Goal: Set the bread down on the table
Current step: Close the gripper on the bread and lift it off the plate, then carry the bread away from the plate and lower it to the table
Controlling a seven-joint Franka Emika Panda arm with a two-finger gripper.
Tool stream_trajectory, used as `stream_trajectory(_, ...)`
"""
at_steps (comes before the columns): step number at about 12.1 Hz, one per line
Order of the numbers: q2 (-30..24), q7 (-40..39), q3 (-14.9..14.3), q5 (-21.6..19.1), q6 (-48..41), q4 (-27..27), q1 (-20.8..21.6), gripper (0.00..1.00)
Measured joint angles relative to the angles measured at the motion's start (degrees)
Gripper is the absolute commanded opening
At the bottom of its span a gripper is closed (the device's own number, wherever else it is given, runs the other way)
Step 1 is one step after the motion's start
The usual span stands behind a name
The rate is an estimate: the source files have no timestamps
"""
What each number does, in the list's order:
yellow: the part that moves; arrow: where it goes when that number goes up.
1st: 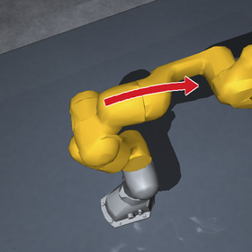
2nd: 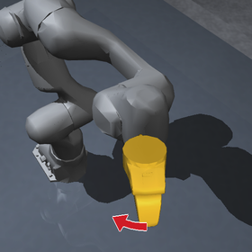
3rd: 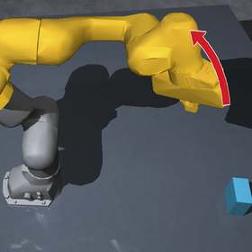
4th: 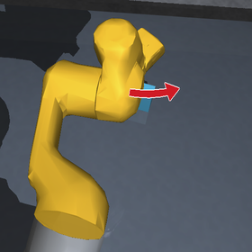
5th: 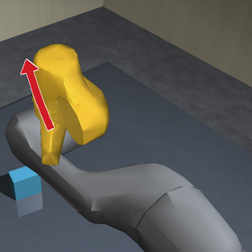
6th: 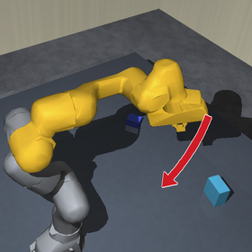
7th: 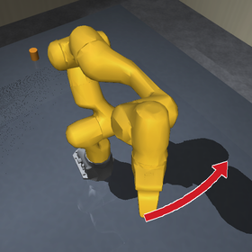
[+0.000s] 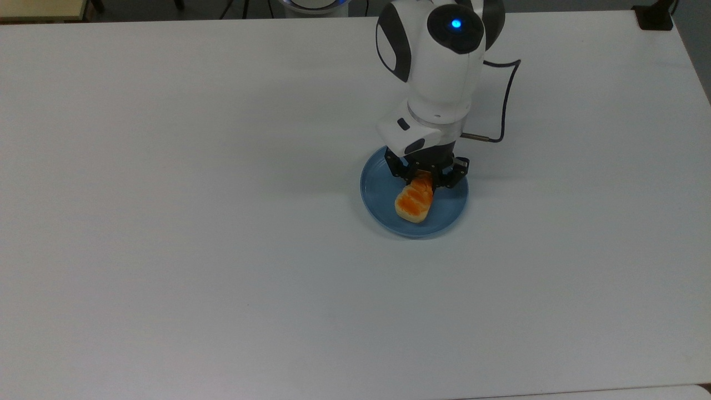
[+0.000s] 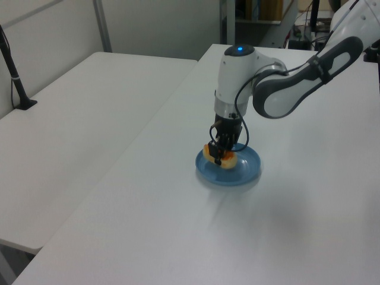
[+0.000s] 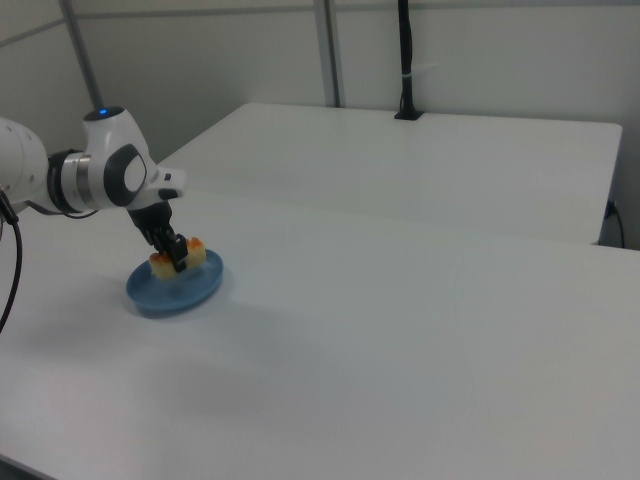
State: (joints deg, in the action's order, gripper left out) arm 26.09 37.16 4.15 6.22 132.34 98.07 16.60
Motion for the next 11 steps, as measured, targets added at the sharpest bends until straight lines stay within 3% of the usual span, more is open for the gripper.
stream_trajectory(2, -2.95, -5.56, -0.09, 0.00, -5.18, -0.53, -1.65, 0.42)
stream_trajectory(4, -6.46, -18.12, -0.21, 0.04, -12.97, -0.91, -5.58, 0.42)
stream_trajectory(8, -9.20, -49.47, -0.62, 0.06, -19.54, -1.12, -19.37, 0.42)
stream_trajectory(11, -7.28, -52.74, -0.96, -0.48, -16.92, -1.22, -23.93, 0.42)
